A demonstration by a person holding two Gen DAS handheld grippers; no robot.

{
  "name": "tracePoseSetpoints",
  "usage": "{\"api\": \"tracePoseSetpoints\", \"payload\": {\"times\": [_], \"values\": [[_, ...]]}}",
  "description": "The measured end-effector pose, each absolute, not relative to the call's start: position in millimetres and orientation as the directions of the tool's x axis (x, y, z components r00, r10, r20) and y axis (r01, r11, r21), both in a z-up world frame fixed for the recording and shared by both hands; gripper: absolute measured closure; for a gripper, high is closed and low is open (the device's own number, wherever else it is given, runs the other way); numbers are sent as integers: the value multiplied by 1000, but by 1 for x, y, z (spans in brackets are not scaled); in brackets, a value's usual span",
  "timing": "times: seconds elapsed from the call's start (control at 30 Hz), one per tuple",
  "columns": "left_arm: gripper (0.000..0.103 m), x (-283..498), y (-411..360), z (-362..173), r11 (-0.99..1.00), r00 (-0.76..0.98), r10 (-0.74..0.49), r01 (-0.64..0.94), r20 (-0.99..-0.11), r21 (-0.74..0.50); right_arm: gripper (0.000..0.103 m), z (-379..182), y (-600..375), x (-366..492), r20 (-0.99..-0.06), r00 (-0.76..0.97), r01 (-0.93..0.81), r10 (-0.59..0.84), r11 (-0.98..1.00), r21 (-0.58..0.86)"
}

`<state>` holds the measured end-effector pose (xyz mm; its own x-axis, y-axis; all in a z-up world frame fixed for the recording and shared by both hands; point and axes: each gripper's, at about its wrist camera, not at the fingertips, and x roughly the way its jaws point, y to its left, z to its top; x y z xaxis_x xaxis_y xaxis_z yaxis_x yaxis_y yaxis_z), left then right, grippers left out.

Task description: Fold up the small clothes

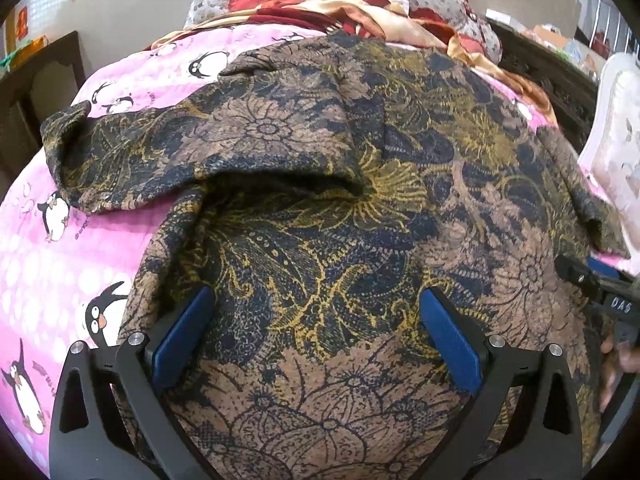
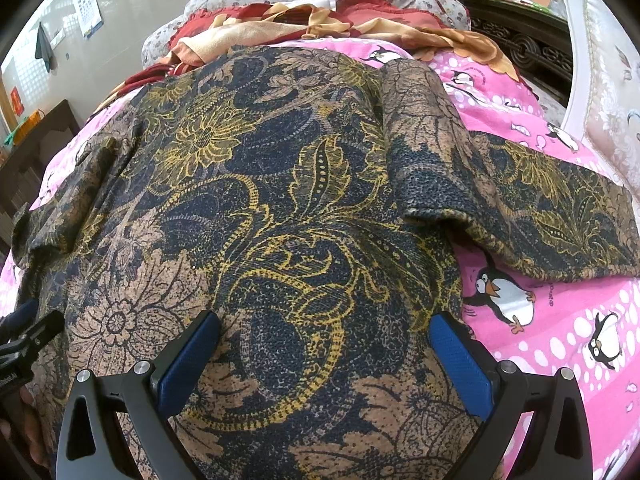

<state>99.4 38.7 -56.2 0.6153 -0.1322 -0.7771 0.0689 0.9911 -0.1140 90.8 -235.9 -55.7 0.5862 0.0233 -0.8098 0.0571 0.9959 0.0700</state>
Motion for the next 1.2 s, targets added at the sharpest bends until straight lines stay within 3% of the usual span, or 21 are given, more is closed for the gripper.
{"api": "tracePoseSetpoints", "payload": {"times": [0.53,0.73,0.87,0.97,1.03,1.2], "values": [[0,102,51,-52,968,613,-235,75,-755,-240,0,-55,-239,93,-821,570,59,35,995,83],[0,101,40,-54,987,608,-157,72,-778,-143,0,-26,-235,82,-794,607,82,-11,995,49],[0,100,38,-55,989,606,-145,76,-782,-124,0,-5,-198,78,-751,661,-20,12,1000,-2],[0,100,42,-55,987,607,-160,73,-778,-146,0,-24,-178,94,-789,609,-127,86,992,11],[0,101,40,-55,989,600,-147,78,-786,-126,0,-44,-175,103,-834,549,-135,54,990,-25],[0,103,48,-37,995,608,-98,71,-788,-69,0,-46,-171,97,-804,591,-144,56,989,-36]]}}
